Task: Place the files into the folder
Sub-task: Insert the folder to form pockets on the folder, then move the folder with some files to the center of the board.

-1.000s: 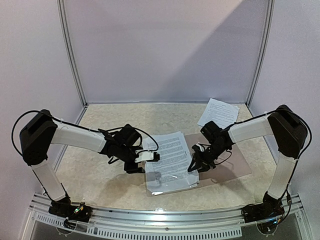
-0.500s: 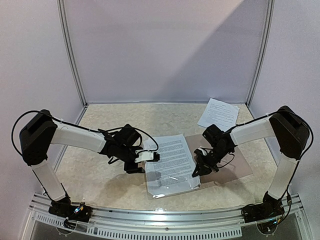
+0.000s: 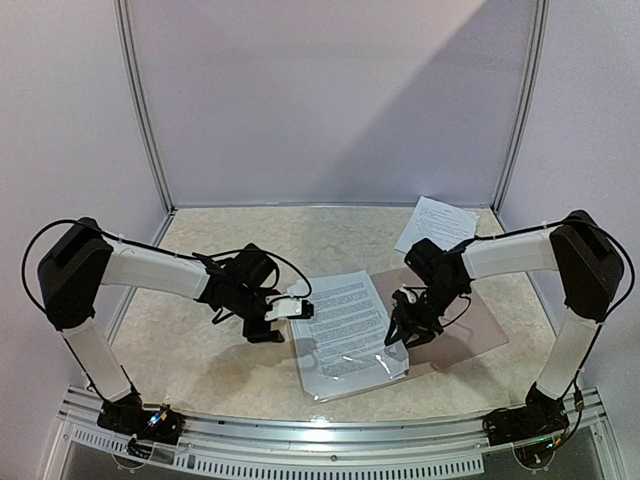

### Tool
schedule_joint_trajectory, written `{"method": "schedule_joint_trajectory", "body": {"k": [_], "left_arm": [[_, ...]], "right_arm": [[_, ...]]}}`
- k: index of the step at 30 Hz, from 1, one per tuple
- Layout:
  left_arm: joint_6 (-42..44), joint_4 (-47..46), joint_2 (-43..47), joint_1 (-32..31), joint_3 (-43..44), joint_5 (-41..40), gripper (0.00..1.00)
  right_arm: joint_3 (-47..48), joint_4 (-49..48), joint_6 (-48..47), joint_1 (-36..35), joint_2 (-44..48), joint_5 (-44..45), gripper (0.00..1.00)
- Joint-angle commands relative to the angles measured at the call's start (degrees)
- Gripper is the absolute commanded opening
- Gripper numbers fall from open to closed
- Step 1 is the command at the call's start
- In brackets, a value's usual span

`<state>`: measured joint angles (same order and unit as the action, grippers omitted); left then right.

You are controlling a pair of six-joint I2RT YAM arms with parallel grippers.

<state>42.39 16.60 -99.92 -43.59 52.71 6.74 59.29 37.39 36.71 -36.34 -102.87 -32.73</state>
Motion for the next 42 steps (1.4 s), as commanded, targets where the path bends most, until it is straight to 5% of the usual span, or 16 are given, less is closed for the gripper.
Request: {"method": "schedule_joint_trajectory", "body": {"k": [1,6,11,23,33,38,42], "left_arm": [[1.37,7.87,0.9,5.59,2.44,-1.51,0.68],[-1.04,6.48,-1.78,7.27,5.34,-3.95,0.63],[-5.99,5.08,-6.2,7.38,10.31,-4.94,0.48],[-6.4,6.39,-4.22,7.47,11.98,-6.57,0.48],[-6.67,6.86,-4.4,7.77,13.75,-12.3,0.52],[-6.64,7.24,-3.92,8.0,13.59,-11.84,0.54],[-6.46,7.72,-2.76,8.07,12.82,-12.34,0.54]], "right_arm": [[6.98,13.38,-4.69,-0.01,3.51,10.74,0.45],[15.82,18.13,-8.4,0.0,2.64,22.19,0.46],[21.02,7.49,-10.81,0.03,-2.17,21.84,0.38],[26.36,-2.47,-12.65,0.03,-16.03,21.87,0.35],[22.39,0.53,-12.25,0.02,-7.61,30.34,0.36],[19.05,4.58,-11.56,-0.02,-6.31,37.34,0.49],[18.65,7.93,-11.93,-0.35,-7.8,38.44,0.43]]}}
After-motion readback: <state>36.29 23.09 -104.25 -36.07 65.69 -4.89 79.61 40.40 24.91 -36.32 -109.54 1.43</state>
